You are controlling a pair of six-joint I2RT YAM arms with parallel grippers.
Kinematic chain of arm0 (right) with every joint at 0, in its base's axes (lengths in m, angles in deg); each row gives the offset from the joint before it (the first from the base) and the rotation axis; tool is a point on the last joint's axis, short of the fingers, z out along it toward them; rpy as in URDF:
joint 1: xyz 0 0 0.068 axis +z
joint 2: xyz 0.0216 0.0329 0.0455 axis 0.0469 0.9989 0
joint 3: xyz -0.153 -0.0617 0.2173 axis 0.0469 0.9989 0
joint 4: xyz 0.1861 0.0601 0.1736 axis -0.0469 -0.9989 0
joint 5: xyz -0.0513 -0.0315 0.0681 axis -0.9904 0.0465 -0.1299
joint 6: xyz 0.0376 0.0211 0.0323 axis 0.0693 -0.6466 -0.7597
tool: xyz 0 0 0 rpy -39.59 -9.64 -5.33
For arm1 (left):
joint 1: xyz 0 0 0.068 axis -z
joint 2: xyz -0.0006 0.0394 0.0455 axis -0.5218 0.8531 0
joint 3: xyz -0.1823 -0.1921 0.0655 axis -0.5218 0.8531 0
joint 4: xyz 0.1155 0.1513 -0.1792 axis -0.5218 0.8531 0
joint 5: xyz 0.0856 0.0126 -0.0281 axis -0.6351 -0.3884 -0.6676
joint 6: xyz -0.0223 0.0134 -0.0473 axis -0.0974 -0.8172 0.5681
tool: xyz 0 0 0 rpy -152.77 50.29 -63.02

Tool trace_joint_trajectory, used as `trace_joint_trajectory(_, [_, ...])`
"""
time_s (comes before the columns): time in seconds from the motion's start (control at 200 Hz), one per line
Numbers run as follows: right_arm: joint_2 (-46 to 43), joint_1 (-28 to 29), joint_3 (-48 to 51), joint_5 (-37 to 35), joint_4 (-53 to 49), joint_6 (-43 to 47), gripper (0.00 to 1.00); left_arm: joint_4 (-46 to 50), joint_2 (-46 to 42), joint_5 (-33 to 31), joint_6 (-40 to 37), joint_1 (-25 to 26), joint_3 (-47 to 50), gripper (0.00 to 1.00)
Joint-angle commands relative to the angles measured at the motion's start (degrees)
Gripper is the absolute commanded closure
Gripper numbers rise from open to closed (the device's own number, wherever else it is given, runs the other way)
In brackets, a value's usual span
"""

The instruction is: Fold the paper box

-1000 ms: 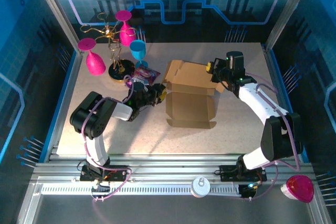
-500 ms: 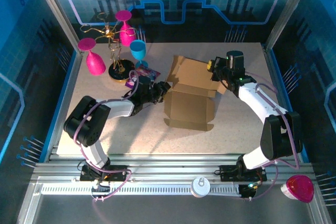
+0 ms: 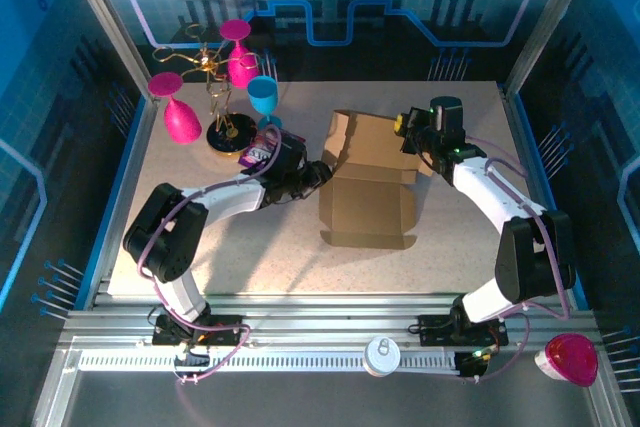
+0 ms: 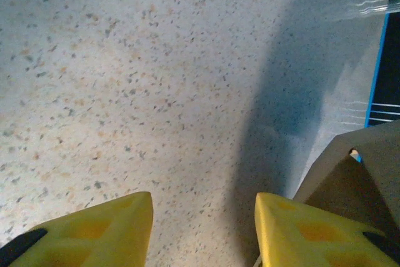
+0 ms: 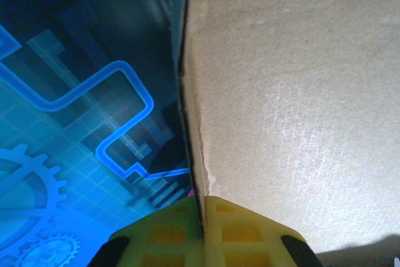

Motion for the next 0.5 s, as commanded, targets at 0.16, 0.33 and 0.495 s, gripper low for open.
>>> trace_joint_trajectory(0.16, [1.61, 1.39, 2.12, -1.12, 8.74, 9.19, 1.0, 6.05, -13.87, 2.13, -2.29, -0.55, 7.68, 0.39])
trace_joint_trajectory(0.33, [4.18, 2.28, 4.94, -2.88, 20.66, 12.31, 1.0, 7.19, -24.4, 5.45, -0.94, -5.14, 15.82, 0.39])
trace_joint_trajectory(0.495, [5.68, 3.51, 6.36, -2.0, 23.63, 13.02, 1.0, 10.68, -27.57, 9.32, -5.15, -10.41, 14.11, 0.41])
